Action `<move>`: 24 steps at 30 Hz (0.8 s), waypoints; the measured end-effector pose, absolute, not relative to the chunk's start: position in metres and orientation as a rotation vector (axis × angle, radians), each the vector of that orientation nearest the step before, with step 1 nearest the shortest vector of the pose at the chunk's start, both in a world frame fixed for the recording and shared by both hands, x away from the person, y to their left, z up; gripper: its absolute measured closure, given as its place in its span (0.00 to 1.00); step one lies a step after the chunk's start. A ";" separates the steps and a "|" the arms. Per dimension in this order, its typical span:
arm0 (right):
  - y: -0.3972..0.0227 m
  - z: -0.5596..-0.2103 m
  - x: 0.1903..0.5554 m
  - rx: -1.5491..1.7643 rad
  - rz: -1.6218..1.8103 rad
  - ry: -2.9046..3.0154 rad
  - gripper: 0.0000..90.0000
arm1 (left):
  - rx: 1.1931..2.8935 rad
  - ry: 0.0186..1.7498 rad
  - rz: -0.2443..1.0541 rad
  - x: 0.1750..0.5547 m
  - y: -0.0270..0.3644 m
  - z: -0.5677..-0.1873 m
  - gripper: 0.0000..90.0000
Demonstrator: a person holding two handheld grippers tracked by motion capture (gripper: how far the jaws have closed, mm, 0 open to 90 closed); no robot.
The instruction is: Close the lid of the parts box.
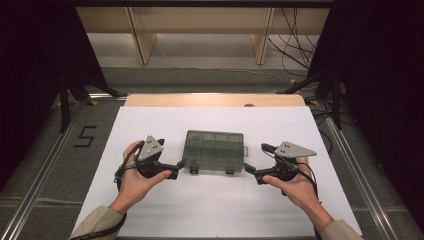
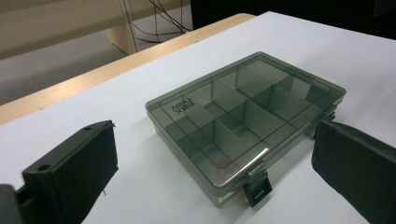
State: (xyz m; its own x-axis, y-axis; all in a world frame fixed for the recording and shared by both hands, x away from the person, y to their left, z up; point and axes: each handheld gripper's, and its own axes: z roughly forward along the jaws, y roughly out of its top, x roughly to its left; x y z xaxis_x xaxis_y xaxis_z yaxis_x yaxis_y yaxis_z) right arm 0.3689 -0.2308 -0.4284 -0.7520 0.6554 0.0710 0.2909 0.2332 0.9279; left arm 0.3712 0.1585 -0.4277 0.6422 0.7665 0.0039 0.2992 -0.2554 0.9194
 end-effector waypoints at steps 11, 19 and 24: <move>-0.247 -0.427 0.347 0.856 1.518 2.133 0.00 | 1.781 0.854 0.608 0.353 0.175 -0.424 0.00; -0.253 -0.428 0.335 0.862 1.566 2.117 0.00 | 1.766 0.861 0.608 0.336 0.186 -0.426 0.00; -0.258 -0.427 0.330 0.866 1.559 2.110 0.00 | 1.760 0.855 0.599 0.330 0.190 -0.427 0.00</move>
